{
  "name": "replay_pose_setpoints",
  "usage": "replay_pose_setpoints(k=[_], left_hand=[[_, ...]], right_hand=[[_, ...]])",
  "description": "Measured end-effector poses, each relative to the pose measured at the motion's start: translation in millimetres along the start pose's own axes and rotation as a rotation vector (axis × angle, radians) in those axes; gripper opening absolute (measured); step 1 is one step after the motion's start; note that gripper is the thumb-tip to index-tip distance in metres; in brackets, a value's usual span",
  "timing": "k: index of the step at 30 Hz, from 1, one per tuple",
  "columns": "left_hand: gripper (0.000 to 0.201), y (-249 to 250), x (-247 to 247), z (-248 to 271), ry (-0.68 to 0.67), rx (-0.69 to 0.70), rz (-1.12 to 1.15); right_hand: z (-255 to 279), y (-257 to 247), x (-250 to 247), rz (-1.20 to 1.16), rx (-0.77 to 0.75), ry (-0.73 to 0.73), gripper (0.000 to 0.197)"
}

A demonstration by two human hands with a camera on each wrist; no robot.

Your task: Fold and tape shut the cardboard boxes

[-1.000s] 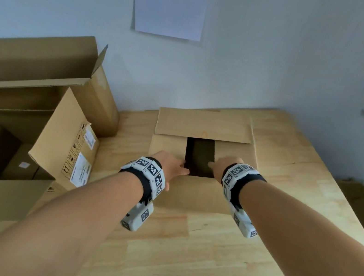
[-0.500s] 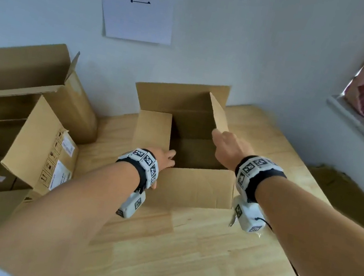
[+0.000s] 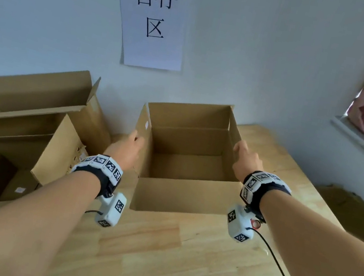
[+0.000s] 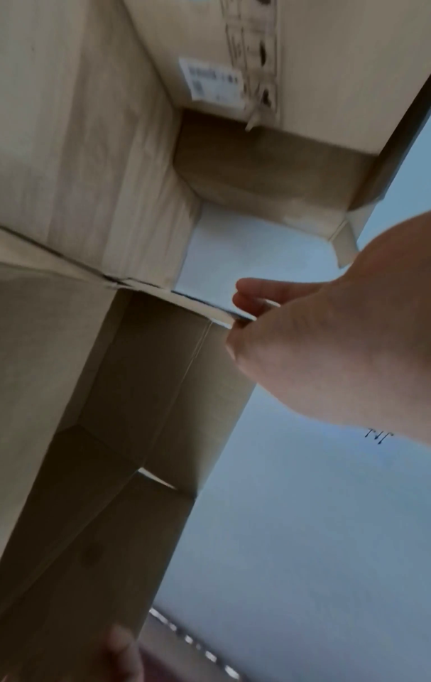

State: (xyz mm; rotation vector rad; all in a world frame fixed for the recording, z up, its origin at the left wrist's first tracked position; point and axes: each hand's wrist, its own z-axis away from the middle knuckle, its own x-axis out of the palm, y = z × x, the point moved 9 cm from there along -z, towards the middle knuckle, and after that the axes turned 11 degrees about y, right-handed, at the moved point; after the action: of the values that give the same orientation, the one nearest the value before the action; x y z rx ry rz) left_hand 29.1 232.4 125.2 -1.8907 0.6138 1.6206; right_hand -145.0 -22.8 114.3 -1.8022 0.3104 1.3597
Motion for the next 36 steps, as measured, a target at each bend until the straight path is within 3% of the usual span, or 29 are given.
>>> replay_pose_setpoints(k=[4, 9, 15, 23, 30, 36], left_hand=[[0.03, -44.2, 12.5, 9.9, -0.089, -0.164, -0.002], [0.035, -69.0, 26.8, 15.7, -0.165, -0.229, -0.009], [0.042, -88.2, 50.4, 19.2, -0.303, -0.338, 0.008], [0.042, -100.5, 69.1, -6.9, -0.31, -0.304, 0.014], [0.043, -92.5, 72.0, -19.2, -0.326, -0.325, 0.043], [0.045, -84.6, 65.2, -23.6, -0.315, -0.333, 0.022]], right_hand=[[-7.9, -18.4, 10.6, -0.07, 0.032, 0.052, 0.044], [-24.0, -49.9, 31.6, -0.145, 0.098, 0.057, 0.045], [-45.2, -95.2, 60.8, -0.172, 0.076, 0.035, 0.043], [-82.2, -137.7, 80.3, -0.169, 0.012, 0.026, 0.042], [-106.3, -157.2, 92.1, -0.218, -0.067, -0.042, 0.055], [-102.0, -158.3, 87.2, -0.238, -0.188, -0.046, 0.043]])
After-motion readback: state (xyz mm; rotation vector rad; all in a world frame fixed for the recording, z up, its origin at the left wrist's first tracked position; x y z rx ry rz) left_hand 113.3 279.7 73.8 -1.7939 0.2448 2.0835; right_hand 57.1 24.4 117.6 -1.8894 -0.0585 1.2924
